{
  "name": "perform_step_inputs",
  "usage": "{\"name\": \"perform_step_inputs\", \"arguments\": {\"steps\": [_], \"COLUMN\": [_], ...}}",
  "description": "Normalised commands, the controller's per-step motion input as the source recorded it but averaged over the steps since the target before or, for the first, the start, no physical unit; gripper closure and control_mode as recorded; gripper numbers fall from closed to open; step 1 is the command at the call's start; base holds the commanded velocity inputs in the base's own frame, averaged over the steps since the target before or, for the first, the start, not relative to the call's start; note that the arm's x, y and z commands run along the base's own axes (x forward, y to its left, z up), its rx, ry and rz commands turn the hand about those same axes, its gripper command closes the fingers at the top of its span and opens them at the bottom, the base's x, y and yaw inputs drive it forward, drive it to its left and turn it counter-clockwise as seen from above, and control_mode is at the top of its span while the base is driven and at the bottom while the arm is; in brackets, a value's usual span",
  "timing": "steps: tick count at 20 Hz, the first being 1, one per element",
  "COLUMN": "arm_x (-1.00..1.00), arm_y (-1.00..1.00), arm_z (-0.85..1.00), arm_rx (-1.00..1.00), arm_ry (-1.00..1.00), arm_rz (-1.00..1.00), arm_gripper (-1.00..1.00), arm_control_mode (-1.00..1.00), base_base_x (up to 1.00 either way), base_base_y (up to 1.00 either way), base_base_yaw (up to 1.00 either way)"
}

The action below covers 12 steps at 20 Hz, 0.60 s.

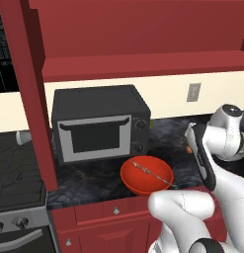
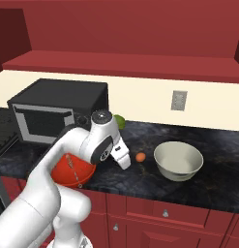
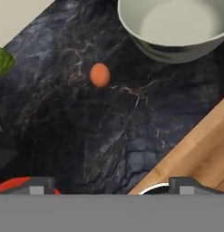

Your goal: Pick both bowls and place them on the counter. Then place the kebab skewer in one bowl and place the egg in the other bowl.

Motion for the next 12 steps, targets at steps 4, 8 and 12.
{"name": "perform_step_inputs", "arguments": {"steps": [4, 8, 12], "arm_x": [0.5, 0.45, 0.4], "arm_y": [-0.25, -0.08, -0.19], "arm_z": [-0.07, -0.21, -0.27], "arm_rx": [0.0, 0.0, 0.01], "arm_ry": [0.06, 0.09, 0.06], "arm_rz": [-0.18, -0.16, -0.1], "arm_gripper": [-1.0, -1.0, -1.0], "arm_control_mode": [-1.0, -1.0, -1.0], "base_base_x": [0.0, 0.0, 0.0], "base_base_y": [0.0, 0.0, 0.0], "base_base_yaw": [0.0, 0.0, 0.0]}}
